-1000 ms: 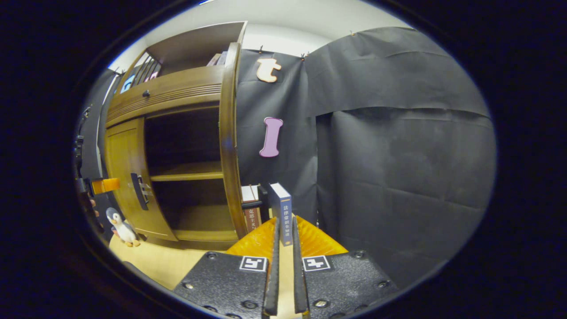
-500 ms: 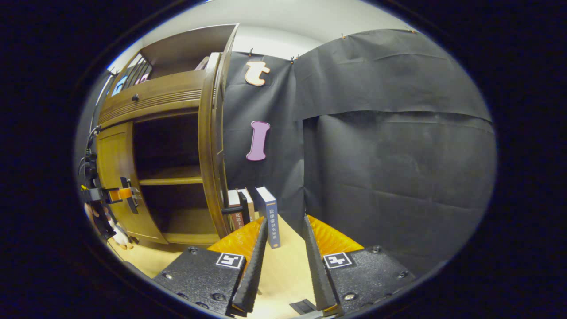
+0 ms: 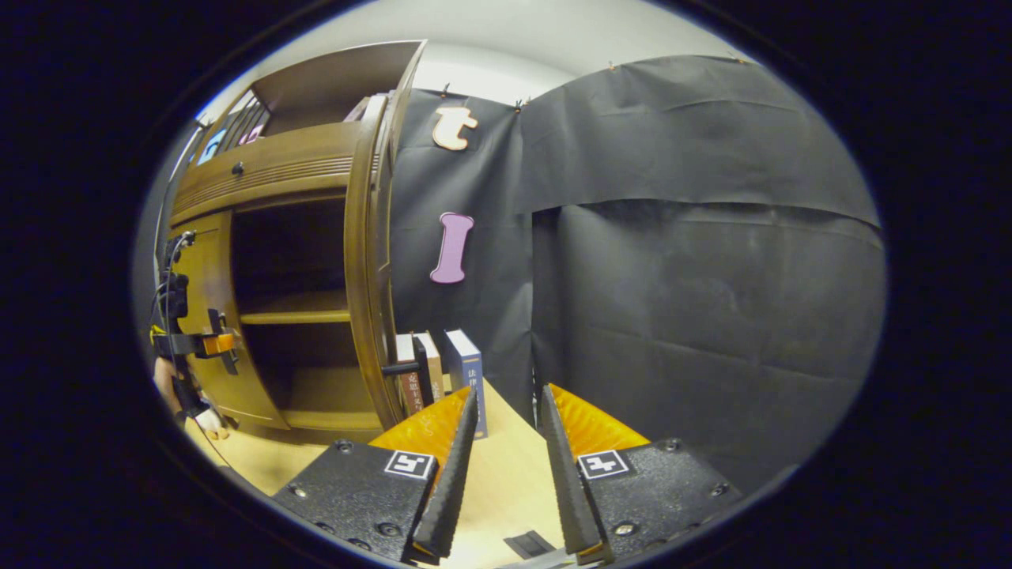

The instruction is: Open the right door of the double-door shoe cabinet with the right hand, and open the left door with the left hand.

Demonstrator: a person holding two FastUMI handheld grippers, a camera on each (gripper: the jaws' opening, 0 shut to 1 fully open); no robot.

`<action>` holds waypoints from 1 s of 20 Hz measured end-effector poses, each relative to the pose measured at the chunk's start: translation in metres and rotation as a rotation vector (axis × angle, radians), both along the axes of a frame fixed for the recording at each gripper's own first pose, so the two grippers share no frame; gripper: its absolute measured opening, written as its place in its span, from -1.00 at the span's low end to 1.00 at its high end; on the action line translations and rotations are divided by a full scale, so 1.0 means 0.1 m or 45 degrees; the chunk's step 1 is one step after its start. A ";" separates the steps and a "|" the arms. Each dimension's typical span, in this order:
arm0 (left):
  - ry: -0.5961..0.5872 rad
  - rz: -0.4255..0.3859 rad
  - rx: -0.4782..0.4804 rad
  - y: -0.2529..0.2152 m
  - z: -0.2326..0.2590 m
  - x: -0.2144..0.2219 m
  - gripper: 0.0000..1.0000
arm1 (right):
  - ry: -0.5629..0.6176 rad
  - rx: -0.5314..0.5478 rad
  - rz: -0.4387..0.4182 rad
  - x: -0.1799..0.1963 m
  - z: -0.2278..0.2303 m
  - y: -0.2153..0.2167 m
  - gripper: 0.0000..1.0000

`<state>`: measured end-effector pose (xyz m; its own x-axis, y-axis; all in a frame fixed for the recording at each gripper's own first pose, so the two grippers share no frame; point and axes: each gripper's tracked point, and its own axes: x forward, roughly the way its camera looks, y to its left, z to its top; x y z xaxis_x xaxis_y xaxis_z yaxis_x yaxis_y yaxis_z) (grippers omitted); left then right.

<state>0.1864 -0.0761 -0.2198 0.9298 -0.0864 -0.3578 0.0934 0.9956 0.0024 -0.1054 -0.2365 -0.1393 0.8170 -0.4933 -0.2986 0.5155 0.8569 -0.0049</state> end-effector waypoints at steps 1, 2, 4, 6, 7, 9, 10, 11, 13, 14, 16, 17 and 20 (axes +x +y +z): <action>-0.007 -0.018 0.000 -0.03 0.01 0.03 0.34 | 0.000 0.003 0.005 -0.01 0.01 0.02 0.05; -0.012 -0.046 -0.001 -0.07 0.02 0.05 0.34 | 0.003 0.003 0.008 0.00 0.00 0.03 0.06; -0.007 -0.062 0.007 -0.11 0.01 0.03 0.05 | 0.010 0.005 0.019 0.01 -0.01 0.03 0.08; -0.029 -0.065 -0.007 -0.13 0.06 0.05 -0.13 | 0.009 0.004 0.027 0.01 -0.01 0.04 0.08; -0.032 -0.068 -0.012 -0.14 0.10 0.09 -0.12 | 0.009 0.004 0.027 0.01 -0.01 0.05 0.08; -0.016 -0.092 -0.017 -0.13 0.08 0.02 -0.24 | 0.010 0.006 0.038 0.01 -0.02 0.06 0.08; -0.018 -0.100 -0.002 -0.12 0.06 0.05 -0.23 | 0.011 0.005 0.041 0.01 -0.02 0.06 0.08; -0.024 -0.104 0.007 -0.11 0.07 0.03 -0.32 | 0.013 0.005 0.037 0.01 -0.03 0.07 0.08; -0.022 -0.099 0.005 -0.12 0.07 0.03 -0.39 | 0.019 0.033 0.045 0.01 -0.07 0.10 0.08; -0.020 -0.092 0.006 -0.11 0.07 0.02 -0.39 | 0.021 0.044 0.044 0.00 -0.09 0.11 0.08; -0.018 -0.083 0.020 -0.10 0.07 0.00 -0.39 | 0.020 0.040 0.043 -0.01 -0.08 0.12 0.08; -0.015 -0.082 0.030 -0.09 0.07 -0.02 -0.39 | 0.015 0.034 0.051 0.00 -0.07 0.12 0.06; -0.017 -0.063 0.036 -0.06 0.09 -0.16 -0.39 | 0.019 0.036 0.082 0.00 -0.10 0.13 0.08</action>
